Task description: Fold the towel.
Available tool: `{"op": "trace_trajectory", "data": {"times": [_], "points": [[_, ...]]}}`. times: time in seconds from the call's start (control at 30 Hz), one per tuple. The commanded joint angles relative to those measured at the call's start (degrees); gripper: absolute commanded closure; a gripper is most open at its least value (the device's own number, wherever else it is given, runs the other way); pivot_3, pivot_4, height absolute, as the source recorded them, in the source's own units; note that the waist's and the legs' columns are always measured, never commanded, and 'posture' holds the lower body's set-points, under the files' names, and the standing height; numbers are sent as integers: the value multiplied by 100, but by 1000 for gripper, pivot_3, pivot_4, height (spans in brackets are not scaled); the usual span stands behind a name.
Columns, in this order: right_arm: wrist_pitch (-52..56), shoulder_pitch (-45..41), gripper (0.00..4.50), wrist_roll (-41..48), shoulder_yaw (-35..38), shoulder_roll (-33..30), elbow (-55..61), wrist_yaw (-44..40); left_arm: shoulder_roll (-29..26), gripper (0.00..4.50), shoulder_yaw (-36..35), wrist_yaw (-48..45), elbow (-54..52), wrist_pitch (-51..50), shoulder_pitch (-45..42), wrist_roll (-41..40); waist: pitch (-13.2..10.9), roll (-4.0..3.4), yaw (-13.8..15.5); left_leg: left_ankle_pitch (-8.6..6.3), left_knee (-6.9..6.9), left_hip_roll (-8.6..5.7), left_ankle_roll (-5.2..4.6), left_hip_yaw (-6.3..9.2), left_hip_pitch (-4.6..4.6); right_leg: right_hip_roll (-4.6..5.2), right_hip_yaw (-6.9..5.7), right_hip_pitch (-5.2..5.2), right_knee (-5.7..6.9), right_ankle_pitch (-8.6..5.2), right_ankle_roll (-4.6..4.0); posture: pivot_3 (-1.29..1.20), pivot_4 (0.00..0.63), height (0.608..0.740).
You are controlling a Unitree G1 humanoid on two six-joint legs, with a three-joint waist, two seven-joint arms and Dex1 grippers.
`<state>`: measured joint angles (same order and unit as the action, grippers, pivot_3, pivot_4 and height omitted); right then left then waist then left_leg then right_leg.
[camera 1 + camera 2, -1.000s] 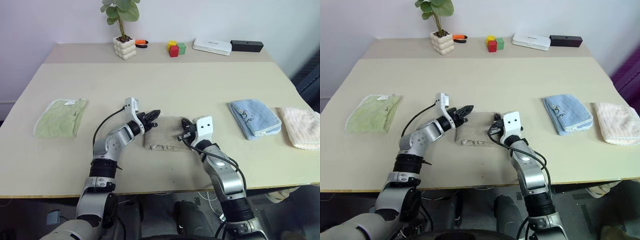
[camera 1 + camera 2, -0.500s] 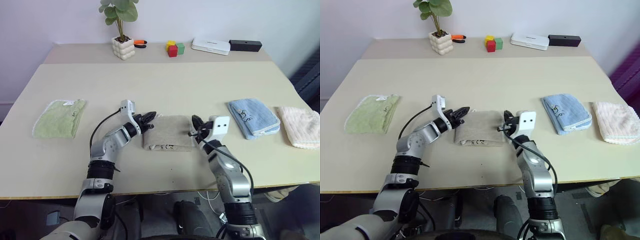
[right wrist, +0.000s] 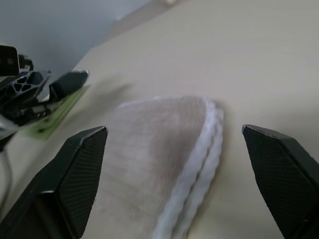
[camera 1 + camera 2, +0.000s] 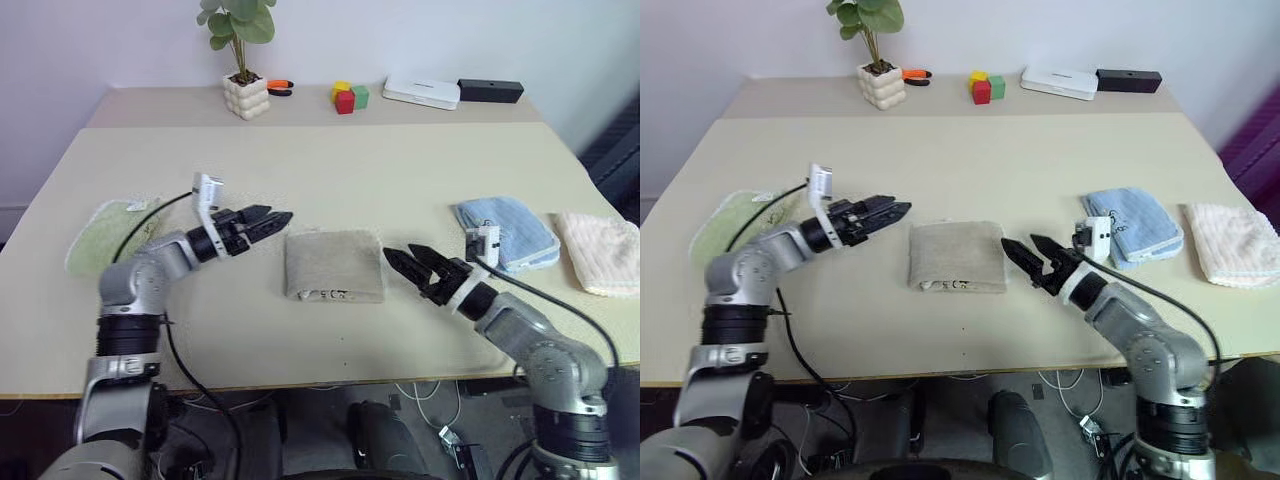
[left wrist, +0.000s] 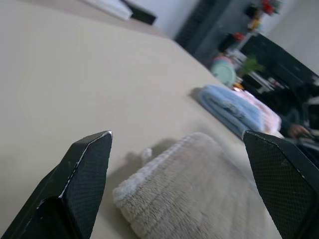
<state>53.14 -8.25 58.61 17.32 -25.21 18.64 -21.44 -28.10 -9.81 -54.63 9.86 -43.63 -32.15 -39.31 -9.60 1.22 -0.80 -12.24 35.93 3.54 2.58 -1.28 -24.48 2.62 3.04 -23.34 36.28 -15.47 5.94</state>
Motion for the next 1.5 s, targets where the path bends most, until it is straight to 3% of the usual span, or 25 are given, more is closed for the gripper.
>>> {"op": "trace_trajectory", "data": {"times": [0.03,0.23,0.47,0.77,1.3,1.4,1.5], "points": [[860,-223,0,1061,331,-284,-198,259,-396,93,64,-1165,-542,342,123,-231,0,0,-2,0,0,1,0,-1,0,1,0,-1,0,-1,-2,0,150,740],[1900,-737,0,2276,420,-506,-1172,905,-1046,93,131,-2198,-671,-10,284,-482,0,0,-6,0,1,3,-2,-3,-1,1,2,-2,-1,-4,-8,0,150,740],[2433,-1206,0,2191,161,-761,-1989,918,-1616,93,111,-3053,-847,520,709,-366,-1,-1,-8,-3,1,6,-7,-8,-3,-1,4,-8,-3,-4,-8,0,150,740],[2489,-1369,0,1441,-215,-659,-2384,550,-1590,93,86,-2752,-1182,497,1024,-453,0,0,-13,-4,3,10,-9,-11,-7,-4,5,-10,-5,-4,-6,0,150,740],[2598,-1899,0,777,-399,280,-2942,346,-1538,93,-65,-2321,-1619,225,1137,-920,0,0,-52,-5,-1,19,-10,-11,-1,-19,5,-11,0,-2,-3,0,150,740],[2601,-2011,888,682,-298,404,-3079,329,-1525,0,-61,-2291,-1621,251,1143,-914,0,0,-54,-6,-2,20,-11,-11,0,-21,6,-11,1,-2,-2,0,150,740],[2641,-2065,2379,579,-268,441,-3121,270,-1500,0,-71,-2238,-1631,245,1147,-935,0,0,-40,-6,-3,20,-11,-11,-2,-20,6,-13,1,2,4,0,150,740]]}}
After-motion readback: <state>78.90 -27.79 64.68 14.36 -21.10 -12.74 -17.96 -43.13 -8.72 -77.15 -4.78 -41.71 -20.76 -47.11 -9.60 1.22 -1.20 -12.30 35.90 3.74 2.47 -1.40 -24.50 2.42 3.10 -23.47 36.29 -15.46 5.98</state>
